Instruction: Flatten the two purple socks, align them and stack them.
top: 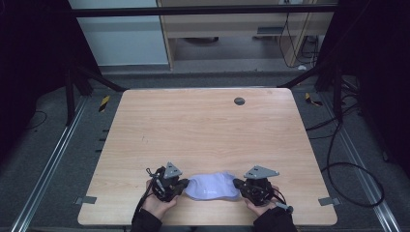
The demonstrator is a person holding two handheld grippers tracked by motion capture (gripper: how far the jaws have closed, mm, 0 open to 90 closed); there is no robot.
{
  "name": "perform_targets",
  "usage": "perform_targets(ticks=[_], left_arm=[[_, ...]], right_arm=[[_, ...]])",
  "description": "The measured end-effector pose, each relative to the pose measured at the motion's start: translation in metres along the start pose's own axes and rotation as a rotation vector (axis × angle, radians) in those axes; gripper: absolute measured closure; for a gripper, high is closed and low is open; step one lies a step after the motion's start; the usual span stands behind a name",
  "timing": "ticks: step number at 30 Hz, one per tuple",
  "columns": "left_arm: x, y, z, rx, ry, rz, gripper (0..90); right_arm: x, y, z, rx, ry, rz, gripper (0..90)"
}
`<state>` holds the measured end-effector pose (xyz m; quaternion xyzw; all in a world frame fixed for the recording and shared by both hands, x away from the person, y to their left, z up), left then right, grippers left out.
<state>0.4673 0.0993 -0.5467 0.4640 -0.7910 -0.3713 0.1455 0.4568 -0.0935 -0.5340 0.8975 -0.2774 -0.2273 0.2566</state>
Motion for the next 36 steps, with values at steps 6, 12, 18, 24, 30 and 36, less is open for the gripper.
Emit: perform_targets(ticks=[6, 12, 18, 24, 30, 36], left_arm=[[0.0, -0.004, 0.003, -0.013, -0.007, -0.003, 87.3], [0.002, -0.008, 0.005, -0.024, -0.01, -0.004, 87.1], [0.003, -0.009, 0.007, -0.023, -0.024, 0.002, 84.5], [-0.003, 0.004, -0.006, 0.047, 0.002, -0.02, 72.0], [0.012, 0.004, -0.023, 0.111, -0.014, -0.001, 76.1], [0.031, -0.017, -0.018, 0.074, -0.059, 0.032, 88.8]], right_arm=[[0.002, -0.003, 0.005, -0.021, -0.009, 0.005, 88.3], [0.007, -0.005, 0.01, -0.045, -0.025, 0.019, 88.1], [0.012, -0.006, 0.017, -0.073, -0.044, 0.039, 85.2], [0.016, 0.001, 0.009, -0.022, -0.025, 0.064, 77.8], [0.01, 0.001, -0.004, 0.059, 0.017, 0.027, 82.6], [0.01, -0.018, 0.009, -0.011, 0.01, -0.016, 89.9]])
Point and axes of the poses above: each handheld gripper's, and its own axes: y roughly backward along the jaws, z roughly out of its underside, x roughly to its right, the point moved 10 cm from there along -y, roughly forward along the jaws, and after that the axes turned 15 degrees about -z, right-handed, at the moved point
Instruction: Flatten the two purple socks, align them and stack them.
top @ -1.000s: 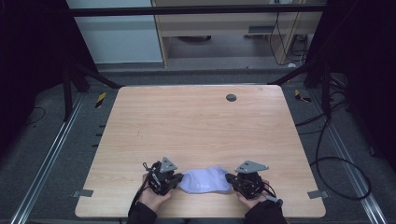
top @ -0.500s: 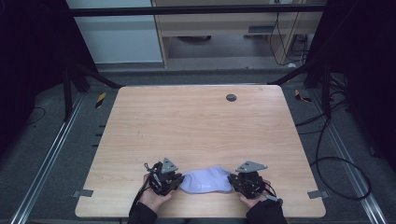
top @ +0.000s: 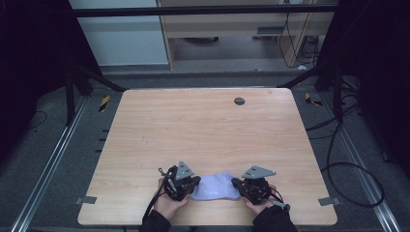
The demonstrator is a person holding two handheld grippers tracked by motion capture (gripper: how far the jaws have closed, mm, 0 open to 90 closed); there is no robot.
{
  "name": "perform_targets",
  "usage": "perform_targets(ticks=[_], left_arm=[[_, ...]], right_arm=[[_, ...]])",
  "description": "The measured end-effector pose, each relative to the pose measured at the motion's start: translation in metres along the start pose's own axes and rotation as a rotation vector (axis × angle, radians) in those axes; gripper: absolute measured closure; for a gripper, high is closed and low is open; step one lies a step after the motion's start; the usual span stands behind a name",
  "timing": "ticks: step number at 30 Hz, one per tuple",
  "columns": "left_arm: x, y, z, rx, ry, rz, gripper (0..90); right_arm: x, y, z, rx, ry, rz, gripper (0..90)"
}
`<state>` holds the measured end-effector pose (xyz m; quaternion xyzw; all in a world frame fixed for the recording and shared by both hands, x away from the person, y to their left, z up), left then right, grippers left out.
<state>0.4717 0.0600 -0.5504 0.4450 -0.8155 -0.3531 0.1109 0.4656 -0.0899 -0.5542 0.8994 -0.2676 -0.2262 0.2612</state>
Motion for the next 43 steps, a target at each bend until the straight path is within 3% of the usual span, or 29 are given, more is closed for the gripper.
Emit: perform_targets(ticks=[8, 15, 18, 27, 37, 43], left_arm=[[0.004, -0.003, 0.012, -0.052, -0.028, 0.011, 89.4], [0.001, 0.003, 0.009, -0.024, -0.012, 0.013, 85.9], [-0.005, 0.01, 0.004, 0.01, 0.003, 0.009, 81.9], [-0.046, 0.027, 0.0, 0.071, 0.077, -0.059, 64.1], [-0.092, 0.036, 0.011, 0.106, 0.152, -0.118, 38.3], [-0.118, 0.044, 0.024, 0.104, 0.182, -0.157, 32.7]], right_arm=[[0.004, -0.006, 0.012, -0.057, -0.022, -0.003, 89.8], [0.002, -0.003, 0.01, -0.04, -0.022, -0.018, 86.8], [0.003, 0.004, 0.001, 0.011, -0.011, -0.02, 83.5], [0.032, 0.03, -0.01, 0.125, -0.044, 0.064, 59.9], [0.07, 0.053, -0.005, 0.177, -0.107, 0.156, 35.3], [0.088, 0.065, 0.001, 0.194, -0.131, 0.195, 25.5]])
Point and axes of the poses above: each handheld gripper's, and its own axes: y roughly backward along the jaws, z roughly out of its underside, x roughly to its right, the point moved 10 cm from there along -y, roughly forward along the jaws, and after that the axes turned 15 degrees about -z, right-handed, at the moved point
